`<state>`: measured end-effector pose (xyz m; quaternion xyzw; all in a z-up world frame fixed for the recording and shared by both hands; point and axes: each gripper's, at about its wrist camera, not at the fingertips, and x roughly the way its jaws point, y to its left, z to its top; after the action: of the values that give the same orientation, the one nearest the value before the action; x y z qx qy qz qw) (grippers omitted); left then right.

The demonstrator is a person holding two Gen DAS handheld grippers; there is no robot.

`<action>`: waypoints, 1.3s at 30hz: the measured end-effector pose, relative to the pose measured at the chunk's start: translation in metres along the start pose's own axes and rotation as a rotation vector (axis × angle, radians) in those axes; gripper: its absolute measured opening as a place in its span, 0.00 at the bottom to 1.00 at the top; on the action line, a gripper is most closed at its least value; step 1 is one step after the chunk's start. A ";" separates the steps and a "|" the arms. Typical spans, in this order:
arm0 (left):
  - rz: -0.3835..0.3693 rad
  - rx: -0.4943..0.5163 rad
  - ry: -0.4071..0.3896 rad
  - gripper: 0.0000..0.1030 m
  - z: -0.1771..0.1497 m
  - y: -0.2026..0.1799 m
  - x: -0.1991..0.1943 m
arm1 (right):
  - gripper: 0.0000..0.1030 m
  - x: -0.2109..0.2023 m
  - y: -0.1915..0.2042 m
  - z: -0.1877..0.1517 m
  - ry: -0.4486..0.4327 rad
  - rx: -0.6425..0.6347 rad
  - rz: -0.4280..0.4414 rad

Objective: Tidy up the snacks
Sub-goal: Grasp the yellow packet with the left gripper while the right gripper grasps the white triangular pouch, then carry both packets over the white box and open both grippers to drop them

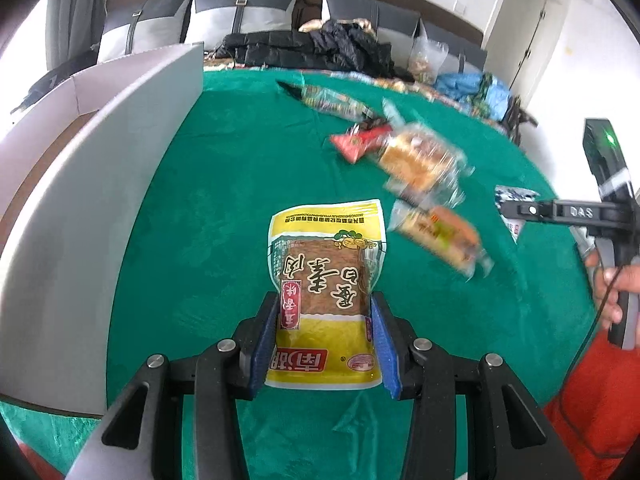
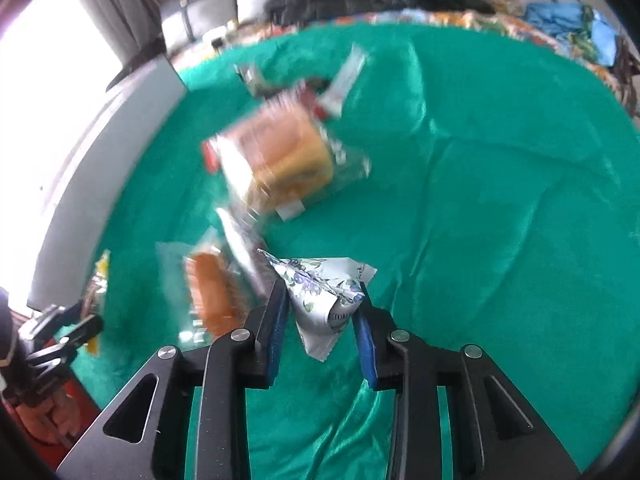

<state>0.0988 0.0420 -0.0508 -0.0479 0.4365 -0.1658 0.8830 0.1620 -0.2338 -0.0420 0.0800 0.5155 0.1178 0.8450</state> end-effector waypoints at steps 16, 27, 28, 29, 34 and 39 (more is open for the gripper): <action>0.125 -0.240 -0.205 0.43 0.093 0.133 -0.140 | 0.32 -0.072 0.241 0.093 -0.106 -0.223 0.360; 0.430 -0.274 -0.150 0.83 0.072 0.205 -0.161 | 0.73 -0.091 0.330 0.126 -0.224 -0.226 0.461; 0.410 -0.275 -0.154 0.83 0.068 0.200 -0.159 | 0.73 -0.089 0.310 0.120 -0.240 -0.224 0.402; 0.370 -0.270 -0.158 0.83 0.064 0.188 -0.155 | 0.74 -0.078 0.289 0.122 -0.241 -0.220 0.352; 0.165 -0.152 -0.169 0.86 0.053 0.108 -0.140 | 0.73 -0.035 0.149 0.078 -0.198 -0.154 0.054; 0.012 -0.027 -0.107 1.00 0.038 0.018 -0.086 | 0.73 -0.005 0.022 0.007 -0.116 -0.056 -0.212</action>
<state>0.0850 0.0855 0.0330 -0.0662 0.3910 -0.1517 0.9054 0.1633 -0.2142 -0.0294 0.0082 0.4676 0.0373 0.8831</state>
